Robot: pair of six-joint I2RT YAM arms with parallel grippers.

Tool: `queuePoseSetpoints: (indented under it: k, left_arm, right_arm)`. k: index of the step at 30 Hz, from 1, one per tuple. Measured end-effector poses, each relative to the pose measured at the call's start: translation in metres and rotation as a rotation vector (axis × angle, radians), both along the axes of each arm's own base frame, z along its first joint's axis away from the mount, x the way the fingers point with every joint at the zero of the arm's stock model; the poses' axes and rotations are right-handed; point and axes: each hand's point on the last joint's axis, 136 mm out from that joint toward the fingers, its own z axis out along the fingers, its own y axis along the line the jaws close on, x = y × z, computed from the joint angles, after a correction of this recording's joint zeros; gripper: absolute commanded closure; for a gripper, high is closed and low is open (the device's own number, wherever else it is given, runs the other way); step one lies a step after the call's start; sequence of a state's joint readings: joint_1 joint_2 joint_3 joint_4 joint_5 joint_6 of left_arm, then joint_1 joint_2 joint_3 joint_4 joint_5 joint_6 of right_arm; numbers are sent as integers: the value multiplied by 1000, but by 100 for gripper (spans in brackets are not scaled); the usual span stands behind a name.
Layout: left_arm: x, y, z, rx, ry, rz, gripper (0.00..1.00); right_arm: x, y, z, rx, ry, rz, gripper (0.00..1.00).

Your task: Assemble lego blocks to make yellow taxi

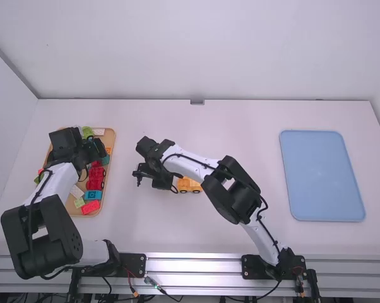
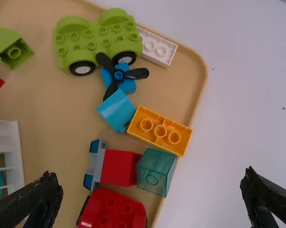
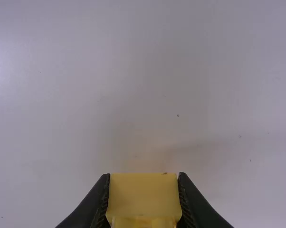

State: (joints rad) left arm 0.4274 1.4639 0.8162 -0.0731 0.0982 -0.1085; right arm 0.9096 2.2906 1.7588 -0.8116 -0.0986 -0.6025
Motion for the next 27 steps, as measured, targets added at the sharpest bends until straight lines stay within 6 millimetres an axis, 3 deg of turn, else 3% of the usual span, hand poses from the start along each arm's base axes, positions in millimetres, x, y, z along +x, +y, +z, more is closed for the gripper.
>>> queuePoseSetpoints:
  k: [3,13,16,19,22,25,27]
  left_arm:
    - [0,0,0,0,0,0,1]
    - [0,0,0,0,0,0,1]
    - [0,0,0,0,0,0,1]
    - [0,0,0,-1,0,-1,1]
    - [0,0,0,0,-1,0,1]
    - [0,0,0,-1,0,0,1]
    - [0,0,0,-1,0,-1,1]
  right_arm:
    - [1,1,0,5,-4,0,86]
    - [4,6,0,26,-16,-1,82]
    - [4,6,-4,20,-12,1,69]
    - [3,5,-7,14,-7,-1,65]
    - [3,5,-7,14,-6,-4,50]
    - [4,5,-7,15,-8,0,48]
    - [4,6,-6,20,-12,0,31]
